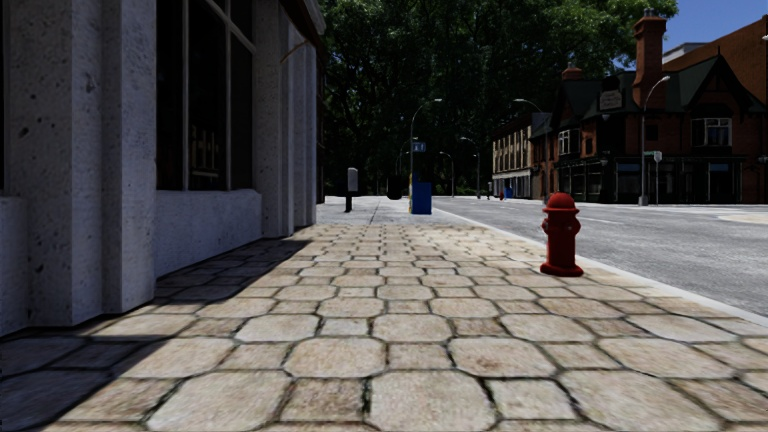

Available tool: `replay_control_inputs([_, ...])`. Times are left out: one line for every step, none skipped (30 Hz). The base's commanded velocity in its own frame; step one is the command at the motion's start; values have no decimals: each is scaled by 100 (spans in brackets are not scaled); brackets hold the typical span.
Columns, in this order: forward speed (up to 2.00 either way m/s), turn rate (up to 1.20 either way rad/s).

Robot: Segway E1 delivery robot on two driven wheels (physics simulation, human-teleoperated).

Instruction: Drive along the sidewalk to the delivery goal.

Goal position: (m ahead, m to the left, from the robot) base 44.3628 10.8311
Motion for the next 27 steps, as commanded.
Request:
replay_control_inputs([200, 0])
replay_control_inputs([200, 0])
replay_control_inputs([200, 0])
replay_control_inputs([200, 0])
replay_control_inputs([200, 0])
replay_control_inputs([200, 0])
replay_control_inputs([200, 0])
replay_control_inputs([200, 0])
replay_control_inputs([200, 0])
replay_control_inputs([200, 0])
replay_control_inputs([200, 0])
replay_control_inputs([200, 0])
replay_control_inputs([200, 0])
replay_control_inputs([200, 0])
replay_control_inputs([200, 0])
replay_control_inputs([200, 0])
replay_control_inputs([200, 0])
replay_control_inputs([200, 0])
replay_control_inputs([200, 0])
replay_control_inputs([200, 0])
replay_control_inputs([200, 0])
replay_control_inputs([200, 0])
replay_control_inputs([200, 0])
replay_control_inputs([200, 0])
replay_control_inputs([200, 0])
replay_control_inputs([200, 0])
replay_control_inputs([200, 0])
